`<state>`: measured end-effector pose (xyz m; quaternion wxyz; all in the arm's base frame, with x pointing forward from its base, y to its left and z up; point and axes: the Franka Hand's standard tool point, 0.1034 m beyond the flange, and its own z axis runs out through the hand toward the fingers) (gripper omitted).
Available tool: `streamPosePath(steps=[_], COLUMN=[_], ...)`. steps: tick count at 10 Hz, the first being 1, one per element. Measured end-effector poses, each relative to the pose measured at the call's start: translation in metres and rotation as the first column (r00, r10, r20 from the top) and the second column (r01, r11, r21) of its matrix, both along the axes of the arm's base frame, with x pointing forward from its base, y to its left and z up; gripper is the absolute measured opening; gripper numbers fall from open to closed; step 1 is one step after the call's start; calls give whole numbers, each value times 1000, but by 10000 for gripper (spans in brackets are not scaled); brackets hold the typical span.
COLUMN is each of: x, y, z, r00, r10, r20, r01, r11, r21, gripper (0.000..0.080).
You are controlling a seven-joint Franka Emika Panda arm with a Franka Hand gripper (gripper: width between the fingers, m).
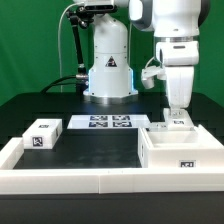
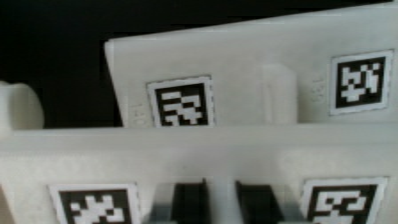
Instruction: Assemble cabinet
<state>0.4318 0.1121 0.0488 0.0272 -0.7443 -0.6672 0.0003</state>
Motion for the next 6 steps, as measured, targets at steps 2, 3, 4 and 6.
streamPosePath(steps=[2, 3, 4, 6], x=[-1, -1, -1, 1], y=[0, 0, 0, 2], z=[-1, -1, -1, 2], r00=[1000, 1000, 1000, 1000], r10=[-3, -4, -3, 1], r20=[-2, -3, -2, 5], r01=[3, 4, 3, -1], r11=[1000, 1000, 1000, 1000], r21=[0, 0, 0, 1], gripper=[71, 71, 71, 71])
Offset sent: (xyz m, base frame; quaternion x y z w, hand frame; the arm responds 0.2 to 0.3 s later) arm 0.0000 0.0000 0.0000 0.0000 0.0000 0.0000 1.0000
